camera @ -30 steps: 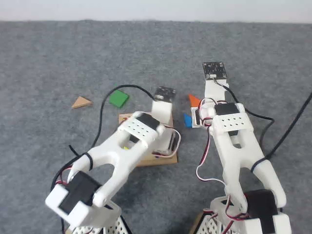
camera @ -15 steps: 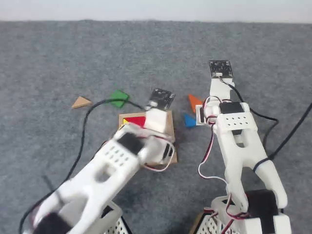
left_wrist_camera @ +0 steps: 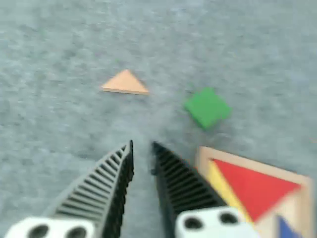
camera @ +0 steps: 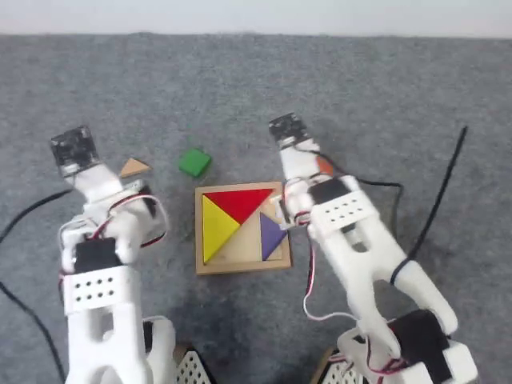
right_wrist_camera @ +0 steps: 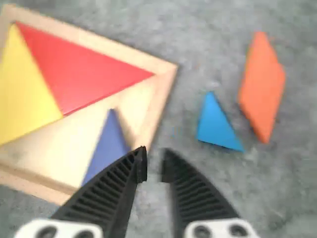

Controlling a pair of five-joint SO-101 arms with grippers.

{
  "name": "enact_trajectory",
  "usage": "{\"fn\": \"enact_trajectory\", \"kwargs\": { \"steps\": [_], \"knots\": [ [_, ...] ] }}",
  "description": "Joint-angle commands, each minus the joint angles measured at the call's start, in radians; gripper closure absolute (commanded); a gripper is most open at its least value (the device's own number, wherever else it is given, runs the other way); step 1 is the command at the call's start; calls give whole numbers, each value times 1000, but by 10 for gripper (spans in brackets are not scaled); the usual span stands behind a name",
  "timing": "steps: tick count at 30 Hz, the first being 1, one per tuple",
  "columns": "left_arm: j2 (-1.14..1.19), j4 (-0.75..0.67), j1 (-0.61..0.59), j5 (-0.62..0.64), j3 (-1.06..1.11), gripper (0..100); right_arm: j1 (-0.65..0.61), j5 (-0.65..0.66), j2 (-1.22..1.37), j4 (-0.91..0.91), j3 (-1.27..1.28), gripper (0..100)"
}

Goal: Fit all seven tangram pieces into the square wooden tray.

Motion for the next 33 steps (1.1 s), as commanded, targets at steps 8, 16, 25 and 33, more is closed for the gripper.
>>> {"fn": "enact_trajectory", "kwargs": {
  "steps": [8,16,25,33],
  "knots": [
    [-20,-325,-206,-143,223,988,-93,23,134,-84,-26,991],
    [-20,-334,-210,-146,229,988,-94,26,148,113,-115,991],
    [-20,-334,-213,-150,229,987,-211,26,151,125,-84,990],
    [-20,-336,-215,-150,229,987,-188,75,142,174,-124,990]
  ]
}}
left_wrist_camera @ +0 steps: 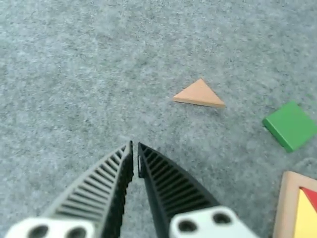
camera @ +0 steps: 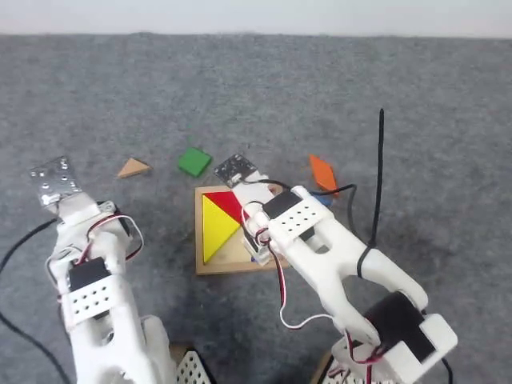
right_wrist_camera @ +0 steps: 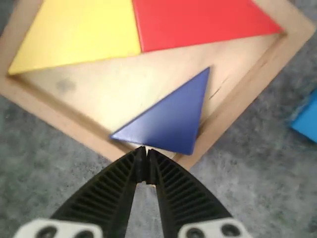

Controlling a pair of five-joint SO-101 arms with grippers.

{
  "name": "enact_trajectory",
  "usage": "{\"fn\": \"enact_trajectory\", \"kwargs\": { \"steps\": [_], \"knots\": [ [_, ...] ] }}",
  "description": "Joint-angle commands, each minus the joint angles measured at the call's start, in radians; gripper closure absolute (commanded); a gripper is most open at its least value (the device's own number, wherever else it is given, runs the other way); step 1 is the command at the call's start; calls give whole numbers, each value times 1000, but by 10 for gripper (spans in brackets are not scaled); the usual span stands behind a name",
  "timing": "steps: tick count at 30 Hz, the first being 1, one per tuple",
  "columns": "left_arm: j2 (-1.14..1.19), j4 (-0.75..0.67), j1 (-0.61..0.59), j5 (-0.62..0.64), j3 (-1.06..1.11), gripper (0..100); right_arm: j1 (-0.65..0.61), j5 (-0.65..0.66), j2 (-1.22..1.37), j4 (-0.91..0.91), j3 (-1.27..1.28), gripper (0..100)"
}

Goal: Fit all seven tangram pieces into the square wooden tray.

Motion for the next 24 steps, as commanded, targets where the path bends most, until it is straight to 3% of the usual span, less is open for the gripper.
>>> {"fn": "enact_trajectory", "kwargs": {
  "steps": [1,10,19,24],
  "knots": [
    [-20,-23,-5,-12,-12,987,30,9,-15,-5,-68,989],
    [-20,-23,-5,-12,-12,987,120,2,-5,-56,-55,989],
    [-20,-23,-5,-12,-12,987,54,8,-4,-53,-25,989],
    [-20,-23,-5,-12,-12,987,1,75,-4,-53,9,989]
  ]
}}
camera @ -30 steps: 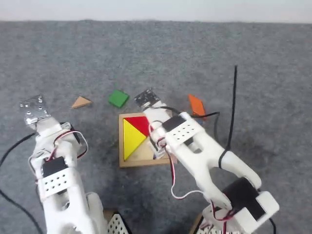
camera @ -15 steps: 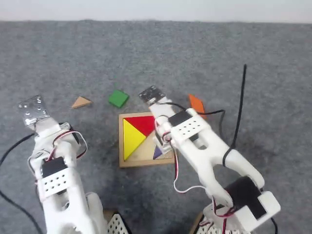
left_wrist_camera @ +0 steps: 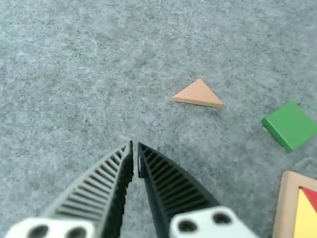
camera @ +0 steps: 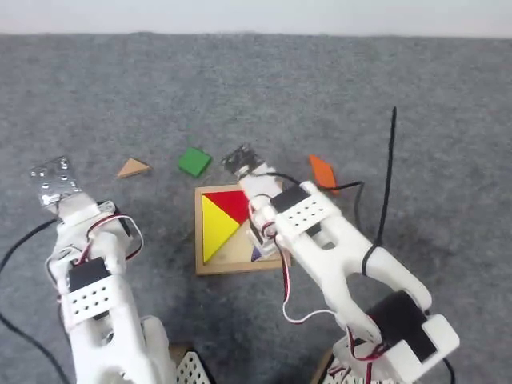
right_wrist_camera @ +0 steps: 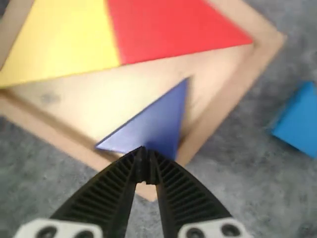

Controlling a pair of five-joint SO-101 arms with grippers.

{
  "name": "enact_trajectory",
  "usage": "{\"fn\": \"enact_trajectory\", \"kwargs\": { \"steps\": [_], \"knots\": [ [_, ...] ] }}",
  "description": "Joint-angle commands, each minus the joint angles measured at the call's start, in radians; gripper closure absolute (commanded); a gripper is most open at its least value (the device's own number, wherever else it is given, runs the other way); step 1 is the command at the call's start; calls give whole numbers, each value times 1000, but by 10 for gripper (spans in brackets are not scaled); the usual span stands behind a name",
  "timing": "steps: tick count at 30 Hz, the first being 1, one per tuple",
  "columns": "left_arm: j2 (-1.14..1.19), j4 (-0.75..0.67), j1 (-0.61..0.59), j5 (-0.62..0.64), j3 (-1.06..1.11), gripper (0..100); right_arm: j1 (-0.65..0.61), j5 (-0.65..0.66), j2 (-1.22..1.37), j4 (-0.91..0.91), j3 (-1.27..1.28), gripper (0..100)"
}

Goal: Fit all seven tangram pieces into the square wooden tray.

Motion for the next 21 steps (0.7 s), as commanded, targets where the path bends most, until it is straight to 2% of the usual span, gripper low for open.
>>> {"fn": "enact_trajectory", "kwargs": {
  "steps": [1,7,13,21],
  "knots": [
    [-20,-23,-5,-12,-12,987,-39,41,-4,-8,2,989],
    [-20,-23,-5,-12,-12,987,-90,44,-15,5,20,989],
    [-20,-25,-5,-12,-12,986,-8,34,-65,47,-41,989],
    [-20,-25,-3,-14,-12,986,88,-84,-4,-343,26,991]
  ]
}}
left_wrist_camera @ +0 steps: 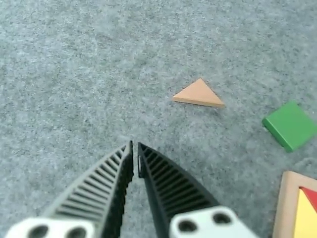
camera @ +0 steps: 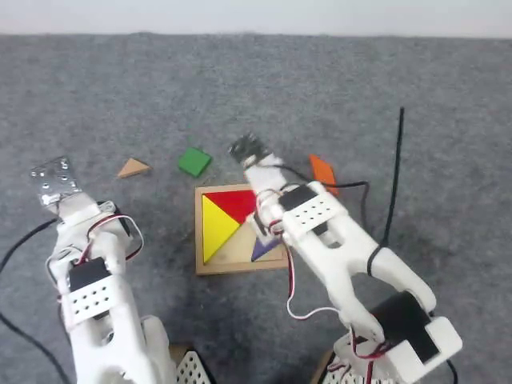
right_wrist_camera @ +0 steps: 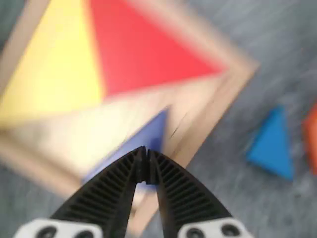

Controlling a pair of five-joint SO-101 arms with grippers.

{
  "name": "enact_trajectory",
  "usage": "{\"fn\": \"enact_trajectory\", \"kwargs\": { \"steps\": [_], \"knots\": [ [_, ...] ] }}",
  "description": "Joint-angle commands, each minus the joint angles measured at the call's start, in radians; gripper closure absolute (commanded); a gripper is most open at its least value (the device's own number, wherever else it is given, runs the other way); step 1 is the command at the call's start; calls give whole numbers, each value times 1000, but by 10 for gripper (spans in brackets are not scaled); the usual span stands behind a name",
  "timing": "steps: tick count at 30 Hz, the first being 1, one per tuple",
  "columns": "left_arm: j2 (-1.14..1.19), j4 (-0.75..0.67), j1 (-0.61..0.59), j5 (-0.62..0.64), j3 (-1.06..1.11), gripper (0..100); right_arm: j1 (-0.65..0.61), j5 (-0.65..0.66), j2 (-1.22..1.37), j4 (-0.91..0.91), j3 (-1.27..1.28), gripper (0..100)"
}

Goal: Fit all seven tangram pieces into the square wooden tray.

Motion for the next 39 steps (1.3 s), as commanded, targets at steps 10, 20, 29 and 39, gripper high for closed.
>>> {"fn": "enact_trajectory", "kwargs": {
  "steps": [10,20,29,39],
  "knots": [
    [-20,-25,-5,-14,-10,986,15,-29,68,82,-75,991],
    [-20,-25,-5,-14,-10,986,18,21,67,300,-190,990],
    [-20,-25,-3,-14,-10,985,-62,-32,67,229,-195,990],
    [-20,-25,-2,-14,-10,985,-156,-81,94,94,-137,991]
  ]
}}
